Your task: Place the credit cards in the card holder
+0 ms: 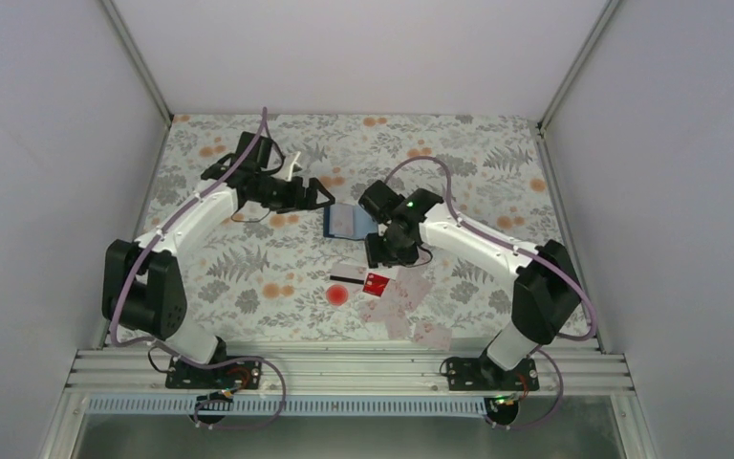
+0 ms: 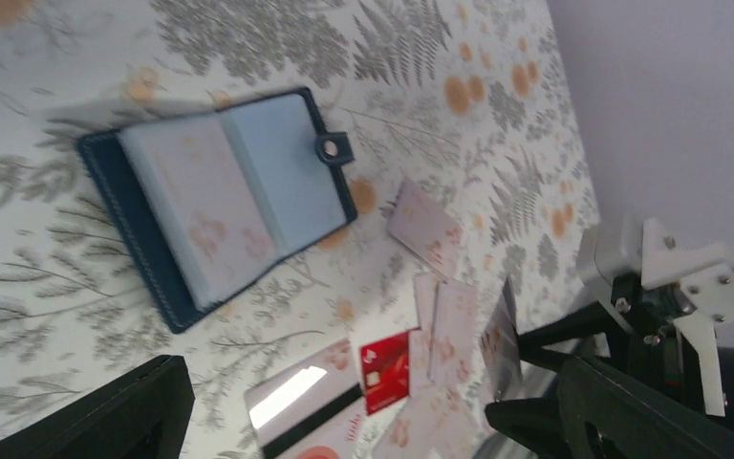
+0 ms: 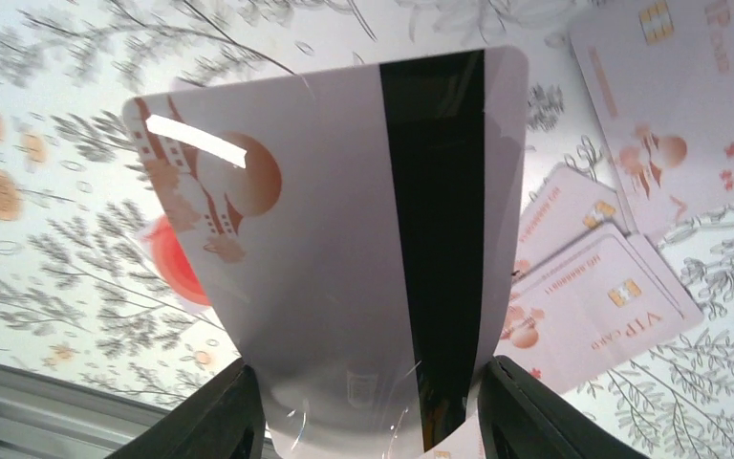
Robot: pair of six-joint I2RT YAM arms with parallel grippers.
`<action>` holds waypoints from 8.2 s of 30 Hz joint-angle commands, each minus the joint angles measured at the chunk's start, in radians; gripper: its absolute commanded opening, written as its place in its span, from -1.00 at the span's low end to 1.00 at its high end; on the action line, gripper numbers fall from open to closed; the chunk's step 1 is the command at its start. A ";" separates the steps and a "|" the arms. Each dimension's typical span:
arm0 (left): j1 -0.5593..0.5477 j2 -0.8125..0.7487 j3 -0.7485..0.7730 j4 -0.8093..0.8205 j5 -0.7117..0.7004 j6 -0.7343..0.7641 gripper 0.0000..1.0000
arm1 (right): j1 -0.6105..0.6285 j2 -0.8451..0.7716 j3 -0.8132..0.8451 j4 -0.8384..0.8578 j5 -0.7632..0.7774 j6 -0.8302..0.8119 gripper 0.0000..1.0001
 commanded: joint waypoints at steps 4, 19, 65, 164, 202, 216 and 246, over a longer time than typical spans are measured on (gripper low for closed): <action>0.002 0.035 0.022 0.033 0.245 -0.055 0.88 | 0.011 -0.037 0.098 0.036 0.000 -0.064 0.08; -0.010 0.083 0.017 0.118 0.414 -0.084 0.56 | 0.012 -0.015 0.219 0.074 -0.055 -0.109 0.07; -0.063 0.093 0.335 0.141 0.649 -0.030 -0.95 | -0.376 -0.194 0.197 0.391 -0.923 -0.287 0.52; -0.043 0.111 0.395 -0.019 0.135 0.019 -0.95 | -0.459 -0.103 0.336 0.252 -0.296 -0.196 0.80; -0.048 0.597 0.357 -0.142 0.112 0.067 -0.95 | -0.438 0.304 0.085 0.424 -0.354 -0.154 0.53; -0.049 0.655 0.410 -0.182 0.106 0.071 -0.95 | -0.433 0.371 0.125 0.425 -0.380 -0.146 0.43; -0.044 0.696 0.420 -0.185 0.150 0.027 -0.95 | -0.410 0.477 0.193 0.386 -0.405 -0.221 -0.39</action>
